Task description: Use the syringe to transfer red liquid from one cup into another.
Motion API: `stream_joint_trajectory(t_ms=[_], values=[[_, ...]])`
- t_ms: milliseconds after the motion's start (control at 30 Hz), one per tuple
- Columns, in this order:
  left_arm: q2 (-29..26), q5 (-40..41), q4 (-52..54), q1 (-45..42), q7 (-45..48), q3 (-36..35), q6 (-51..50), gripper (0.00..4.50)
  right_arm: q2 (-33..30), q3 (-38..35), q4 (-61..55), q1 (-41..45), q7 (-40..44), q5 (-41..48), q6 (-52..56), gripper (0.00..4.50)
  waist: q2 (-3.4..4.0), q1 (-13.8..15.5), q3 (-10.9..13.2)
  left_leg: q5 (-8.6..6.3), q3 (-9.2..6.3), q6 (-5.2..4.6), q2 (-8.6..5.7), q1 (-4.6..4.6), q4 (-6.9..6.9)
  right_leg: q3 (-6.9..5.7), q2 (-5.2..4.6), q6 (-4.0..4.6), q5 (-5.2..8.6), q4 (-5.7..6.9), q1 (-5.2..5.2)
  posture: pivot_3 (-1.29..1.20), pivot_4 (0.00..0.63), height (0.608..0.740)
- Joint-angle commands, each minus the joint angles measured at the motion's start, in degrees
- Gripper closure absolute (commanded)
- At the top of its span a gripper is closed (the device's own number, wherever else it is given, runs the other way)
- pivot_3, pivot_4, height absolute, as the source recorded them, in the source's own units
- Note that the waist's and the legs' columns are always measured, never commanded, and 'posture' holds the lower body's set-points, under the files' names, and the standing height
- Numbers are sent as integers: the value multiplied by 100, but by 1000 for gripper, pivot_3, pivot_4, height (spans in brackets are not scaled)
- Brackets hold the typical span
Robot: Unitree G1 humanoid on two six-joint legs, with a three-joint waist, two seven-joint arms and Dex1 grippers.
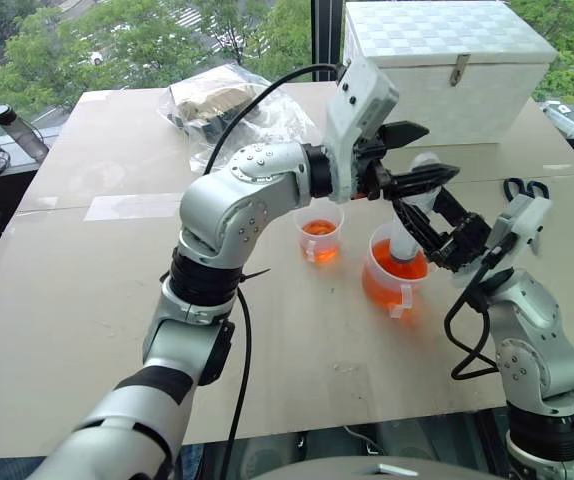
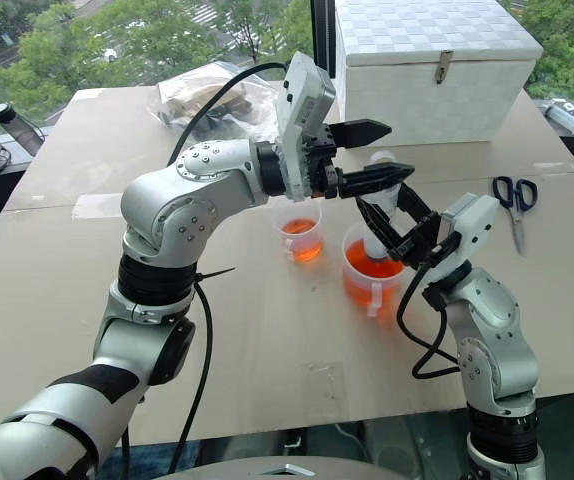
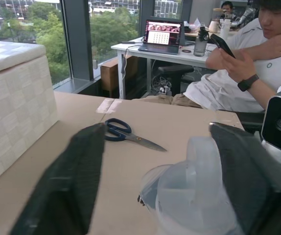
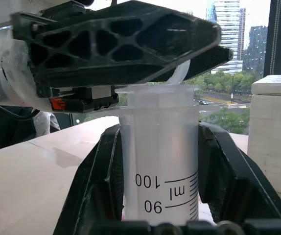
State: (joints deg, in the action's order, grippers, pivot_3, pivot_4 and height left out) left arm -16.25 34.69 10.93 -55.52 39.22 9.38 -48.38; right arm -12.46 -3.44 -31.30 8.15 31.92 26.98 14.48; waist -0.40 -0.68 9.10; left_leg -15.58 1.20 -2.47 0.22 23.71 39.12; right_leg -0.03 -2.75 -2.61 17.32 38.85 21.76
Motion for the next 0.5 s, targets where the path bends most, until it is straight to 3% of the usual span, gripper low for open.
stream_joint_trajectory(t_ms=[33, 133, 500], values=[[-84, 146, 178, -74, 237, -129, 12, 3133, -58, 18, -198, 8, -71, 13, -179, 2990, 0, 5, 0, 0, 0, 0, 0, 1, 0, -1, 0, 0, 0, 0, 0, 0, 150, 740], [-136, 236, 289, -25, 361, -84, -86, 4470, -101, 15, -176, -5, -95, 29, -195, 2990, 0, 3, 0, 0, 0, 0, 0, 1, 1, -1, 0, 0, 0, -1, -1, 0, 150, 740], [165, 426, 205, -508, 3, -393, -299, 4470, -87, 118, -66, -197, -166, 47, -294, 2990, 0, 9, 0, 0, -2, 0, 0, 1, 3, -2, -2, 0, 0, -1, -2, 0, 150, 740]])
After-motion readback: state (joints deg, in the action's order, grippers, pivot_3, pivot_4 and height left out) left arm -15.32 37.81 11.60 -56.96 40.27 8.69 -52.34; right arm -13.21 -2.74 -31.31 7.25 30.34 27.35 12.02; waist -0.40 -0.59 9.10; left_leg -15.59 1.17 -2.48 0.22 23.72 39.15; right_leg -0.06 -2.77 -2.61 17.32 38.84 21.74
